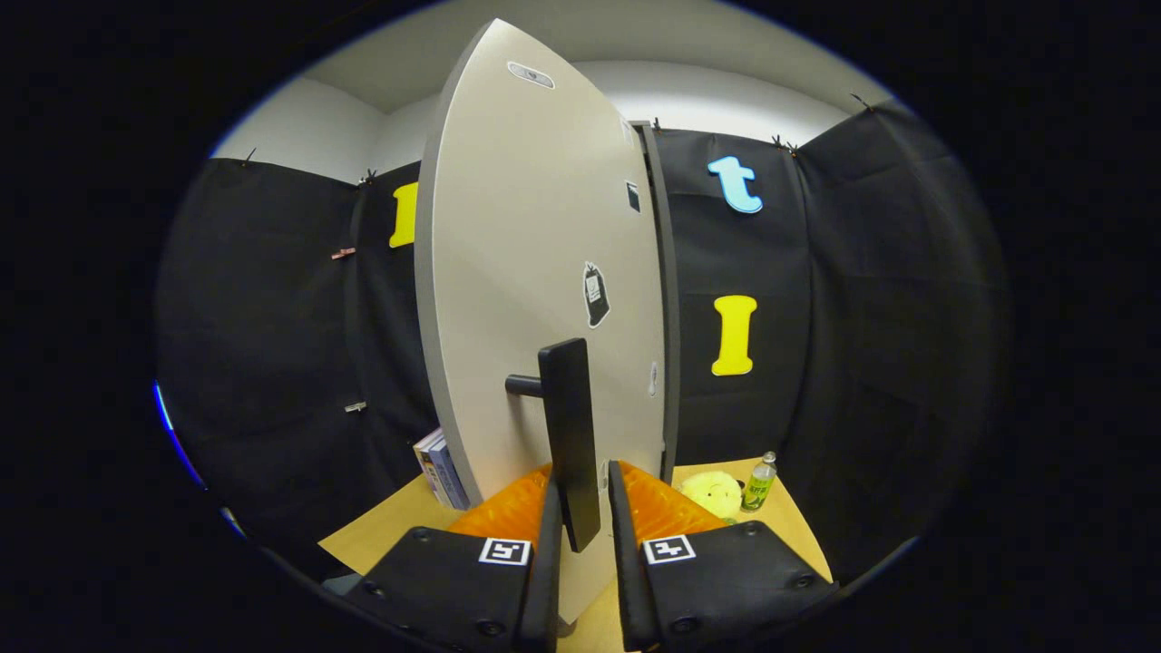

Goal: Open the shoe cabinet door, grab the shoes and put them into the shoe cabinet, then close the shoe cabinet door.

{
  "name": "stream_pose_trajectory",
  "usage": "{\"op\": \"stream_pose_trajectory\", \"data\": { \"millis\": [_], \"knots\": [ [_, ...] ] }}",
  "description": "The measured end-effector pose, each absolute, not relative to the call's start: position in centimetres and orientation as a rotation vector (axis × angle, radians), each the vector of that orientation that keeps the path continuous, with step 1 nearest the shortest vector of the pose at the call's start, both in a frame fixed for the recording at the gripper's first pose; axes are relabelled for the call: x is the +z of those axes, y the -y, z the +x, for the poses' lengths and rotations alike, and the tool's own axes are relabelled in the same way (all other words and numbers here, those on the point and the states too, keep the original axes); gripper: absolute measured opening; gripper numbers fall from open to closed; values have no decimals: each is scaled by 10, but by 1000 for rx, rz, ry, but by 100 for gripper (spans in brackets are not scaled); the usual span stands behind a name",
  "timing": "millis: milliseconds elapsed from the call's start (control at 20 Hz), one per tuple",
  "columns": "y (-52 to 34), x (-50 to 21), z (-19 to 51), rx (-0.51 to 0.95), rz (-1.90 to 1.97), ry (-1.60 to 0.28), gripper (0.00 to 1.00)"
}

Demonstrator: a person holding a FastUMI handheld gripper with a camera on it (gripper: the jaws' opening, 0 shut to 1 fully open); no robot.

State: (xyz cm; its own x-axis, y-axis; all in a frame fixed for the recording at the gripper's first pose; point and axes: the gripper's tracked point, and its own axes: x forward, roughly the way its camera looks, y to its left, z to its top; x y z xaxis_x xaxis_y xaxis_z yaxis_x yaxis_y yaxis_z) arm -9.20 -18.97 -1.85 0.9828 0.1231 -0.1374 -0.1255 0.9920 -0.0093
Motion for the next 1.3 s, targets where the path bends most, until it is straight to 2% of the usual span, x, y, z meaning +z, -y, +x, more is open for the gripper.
{"op": "stream_pose_trajectory", "data": {
  "millis": [250, 600, 1050, 1300],
  "knots": [
    [236, 18, -146, -2, -35, -58, 30],
    [236, 30, -164, -3, -18, -15, 30],
    [166, -31, -139, 147, -64, -105, 30],
    [126, -100, -109, 187, -97, -261, 29]
  ]
}}
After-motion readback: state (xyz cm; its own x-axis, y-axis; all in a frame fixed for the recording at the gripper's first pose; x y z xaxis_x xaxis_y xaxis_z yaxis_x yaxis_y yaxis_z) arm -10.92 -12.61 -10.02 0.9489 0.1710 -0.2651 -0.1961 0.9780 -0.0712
